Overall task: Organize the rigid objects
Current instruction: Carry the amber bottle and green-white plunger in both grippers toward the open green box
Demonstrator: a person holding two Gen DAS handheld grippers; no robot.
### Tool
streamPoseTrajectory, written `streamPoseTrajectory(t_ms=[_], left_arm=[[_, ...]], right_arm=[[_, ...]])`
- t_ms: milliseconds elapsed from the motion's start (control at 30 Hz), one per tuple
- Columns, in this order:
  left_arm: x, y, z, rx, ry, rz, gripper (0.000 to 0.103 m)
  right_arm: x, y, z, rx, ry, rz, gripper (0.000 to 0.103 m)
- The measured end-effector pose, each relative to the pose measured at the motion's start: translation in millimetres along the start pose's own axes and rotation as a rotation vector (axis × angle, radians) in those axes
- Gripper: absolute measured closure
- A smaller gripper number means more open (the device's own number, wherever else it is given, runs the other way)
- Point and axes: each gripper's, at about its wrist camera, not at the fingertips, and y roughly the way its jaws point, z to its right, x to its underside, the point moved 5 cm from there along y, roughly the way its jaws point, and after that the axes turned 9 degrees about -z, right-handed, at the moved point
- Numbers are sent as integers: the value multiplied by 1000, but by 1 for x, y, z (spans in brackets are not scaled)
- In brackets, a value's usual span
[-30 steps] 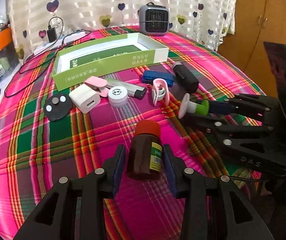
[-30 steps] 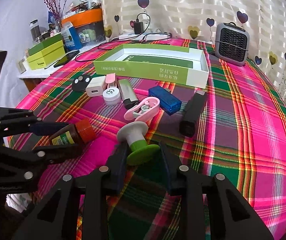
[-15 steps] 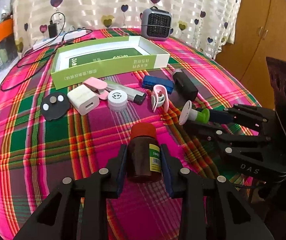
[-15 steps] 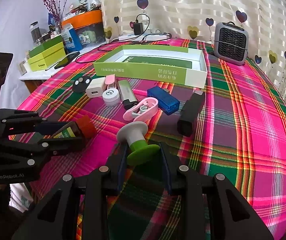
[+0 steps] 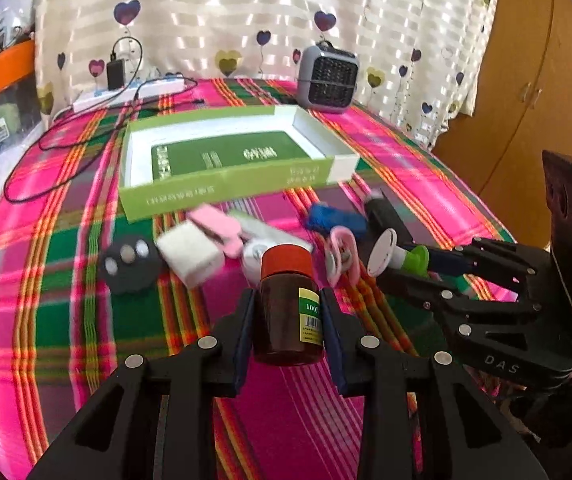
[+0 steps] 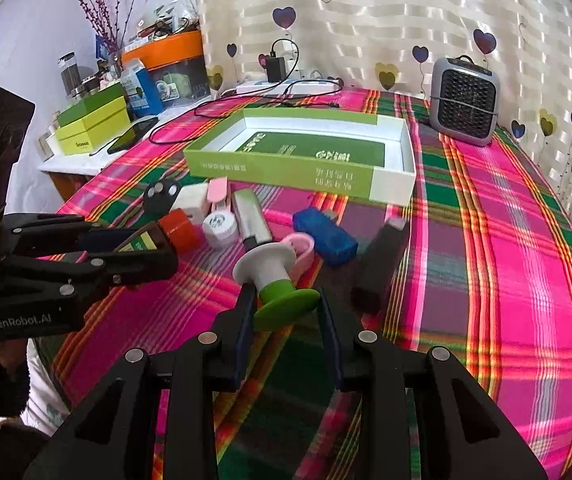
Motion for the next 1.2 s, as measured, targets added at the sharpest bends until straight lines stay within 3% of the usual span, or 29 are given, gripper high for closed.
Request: streamPoseTrajectory(t_ms=[400,1200], left_arm=[[-49,4,-33,-36,-21,42,73],[-96,35,-79,-47,-76,38,73]], right_arm=[[-48,5,14,25,-12,41,71],[-104,48,41,42,7,13,71]])
